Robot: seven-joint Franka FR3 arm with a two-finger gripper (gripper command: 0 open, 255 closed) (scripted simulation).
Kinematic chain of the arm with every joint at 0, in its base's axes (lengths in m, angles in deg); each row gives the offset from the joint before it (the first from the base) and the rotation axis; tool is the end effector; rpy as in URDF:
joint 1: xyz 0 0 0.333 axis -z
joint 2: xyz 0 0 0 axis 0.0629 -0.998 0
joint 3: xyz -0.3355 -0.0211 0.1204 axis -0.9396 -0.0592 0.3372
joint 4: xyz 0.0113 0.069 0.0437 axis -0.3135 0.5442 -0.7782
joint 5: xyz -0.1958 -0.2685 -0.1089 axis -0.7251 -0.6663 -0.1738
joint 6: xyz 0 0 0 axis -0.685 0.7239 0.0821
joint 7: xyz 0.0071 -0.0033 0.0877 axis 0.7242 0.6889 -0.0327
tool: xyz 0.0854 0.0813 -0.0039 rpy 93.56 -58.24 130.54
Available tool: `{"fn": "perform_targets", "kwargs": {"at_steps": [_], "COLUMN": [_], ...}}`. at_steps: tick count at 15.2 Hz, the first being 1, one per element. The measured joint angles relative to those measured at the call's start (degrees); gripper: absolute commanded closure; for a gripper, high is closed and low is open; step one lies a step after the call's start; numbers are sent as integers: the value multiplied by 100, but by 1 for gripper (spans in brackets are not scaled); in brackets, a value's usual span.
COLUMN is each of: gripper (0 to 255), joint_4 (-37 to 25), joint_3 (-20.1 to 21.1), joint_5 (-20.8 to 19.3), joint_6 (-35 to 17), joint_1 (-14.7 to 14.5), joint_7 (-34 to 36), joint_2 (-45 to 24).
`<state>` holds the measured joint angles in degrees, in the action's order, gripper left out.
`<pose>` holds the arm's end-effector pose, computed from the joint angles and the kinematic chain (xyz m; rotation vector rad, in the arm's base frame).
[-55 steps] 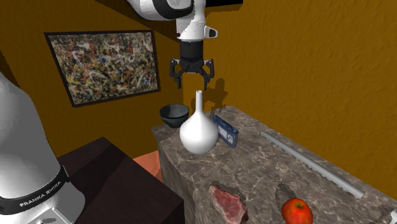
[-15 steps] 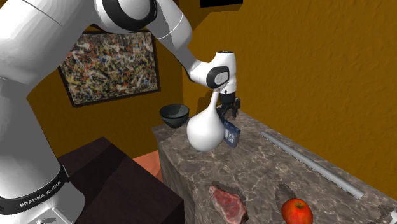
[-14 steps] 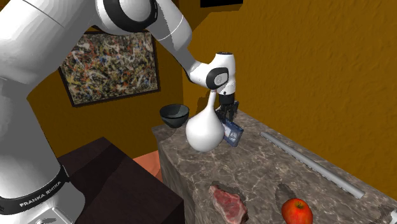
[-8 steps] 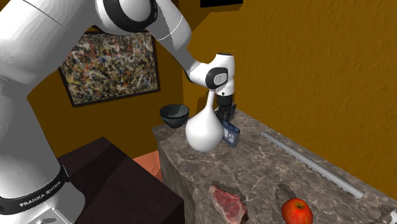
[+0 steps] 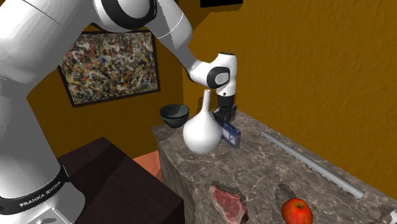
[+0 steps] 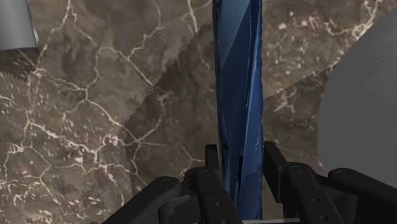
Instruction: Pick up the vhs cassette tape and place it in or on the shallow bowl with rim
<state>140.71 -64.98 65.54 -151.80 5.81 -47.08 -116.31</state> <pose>0.6848 -0.1169 0.2133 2.5607 1.7452 0.0259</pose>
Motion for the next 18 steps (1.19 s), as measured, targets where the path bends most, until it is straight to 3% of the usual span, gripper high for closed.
{"fn": "perform_targets", "kwargs": {"at_steps": [18], "gripper": [255], "joint_4": [107], "joint_3": [-142], "joint_5": [-154], "joint_6": [855], "joint_1": [-98], "joint_7": [72], "joint_2": [937]}}
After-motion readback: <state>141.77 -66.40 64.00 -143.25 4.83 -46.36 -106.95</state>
